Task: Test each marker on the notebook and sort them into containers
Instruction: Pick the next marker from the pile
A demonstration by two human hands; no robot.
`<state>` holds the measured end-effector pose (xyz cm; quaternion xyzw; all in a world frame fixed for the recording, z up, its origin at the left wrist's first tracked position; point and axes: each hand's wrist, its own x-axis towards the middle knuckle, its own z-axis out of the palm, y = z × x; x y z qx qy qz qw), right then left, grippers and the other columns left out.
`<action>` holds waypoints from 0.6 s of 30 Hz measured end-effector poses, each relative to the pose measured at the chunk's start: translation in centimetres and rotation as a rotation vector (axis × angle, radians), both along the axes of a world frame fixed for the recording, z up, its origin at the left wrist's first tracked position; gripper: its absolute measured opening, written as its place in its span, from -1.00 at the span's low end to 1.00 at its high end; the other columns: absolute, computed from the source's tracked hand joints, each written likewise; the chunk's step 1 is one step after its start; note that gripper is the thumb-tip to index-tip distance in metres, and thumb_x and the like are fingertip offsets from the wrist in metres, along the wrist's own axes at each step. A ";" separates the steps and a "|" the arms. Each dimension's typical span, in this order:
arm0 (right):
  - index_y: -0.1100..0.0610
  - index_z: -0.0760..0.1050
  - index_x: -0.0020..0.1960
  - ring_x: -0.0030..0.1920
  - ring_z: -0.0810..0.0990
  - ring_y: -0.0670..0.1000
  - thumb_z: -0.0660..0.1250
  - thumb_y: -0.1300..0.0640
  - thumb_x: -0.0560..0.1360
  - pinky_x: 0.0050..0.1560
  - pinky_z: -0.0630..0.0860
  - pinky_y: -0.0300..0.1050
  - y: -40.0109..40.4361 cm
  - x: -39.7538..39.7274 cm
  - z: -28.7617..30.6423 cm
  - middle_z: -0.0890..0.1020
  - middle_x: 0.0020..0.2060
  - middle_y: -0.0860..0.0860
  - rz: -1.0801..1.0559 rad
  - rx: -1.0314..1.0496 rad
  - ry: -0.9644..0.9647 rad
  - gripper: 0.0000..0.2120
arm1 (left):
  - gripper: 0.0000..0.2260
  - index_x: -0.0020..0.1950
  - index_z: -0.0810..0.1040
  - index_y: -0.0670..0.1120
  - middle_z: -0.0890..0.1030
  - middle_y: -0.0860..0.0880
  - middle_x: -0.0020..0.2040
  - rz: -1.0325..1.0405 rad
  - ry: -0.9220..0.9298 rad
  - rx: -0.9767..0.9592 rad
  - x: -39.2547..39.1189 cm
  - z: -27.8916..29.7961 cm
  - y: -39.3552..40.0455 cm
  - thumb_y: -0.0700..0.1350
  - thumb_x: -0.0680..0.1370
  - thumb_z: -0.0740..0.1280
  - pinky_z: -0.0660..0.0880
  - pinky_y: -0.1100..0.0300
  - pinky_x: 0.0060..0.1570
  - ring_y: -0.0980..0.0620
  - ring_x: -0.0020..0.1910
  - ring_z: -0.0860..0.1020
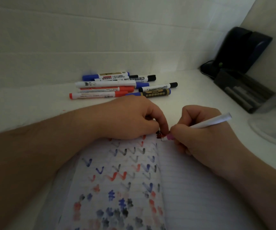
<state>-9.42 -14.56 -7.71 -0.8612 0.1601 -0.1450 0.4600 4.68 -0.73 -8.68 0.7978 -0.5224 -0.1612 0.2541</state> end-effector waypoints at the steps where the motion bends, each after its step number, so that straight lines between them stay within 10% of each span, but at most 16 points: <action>1: 0.41 0.46 -0.27 -0.54 0.52 -0.02 0.47 0.27 0.36 -0.52 0.43 -0.21 -0.1 0.0 0.0 0.62 -0.51 0.14 0.001 0.016 -0.004 -0.76 | -0.75 -0.08 0.66 0.33 0.65 0.11 -0.28 0.000 -0.001 -0.002 0.0 0.0 0.0 -0.04 0.55 0.29 0.51 0.15 -0.29 0.13 -0.39 0.52; 18: 0.38 0.46 -0.30 -0.50 0.52 0.05 0.44 0.17 0.31 -0.46 0.43 -0.11 -0.4 0.0 -0.4 0.63 -0.47 0.20 0.030 0.053 -0.020 -0.73 | -0.75 -0.02 0.65 0.32 0.67 0.13 -0.24 -0.004 0.015 0.024 -0.3 0.1 0.1 -0.05 0.59 0.29 0.51 0.17 -0.25 0.10 -0.35 0.52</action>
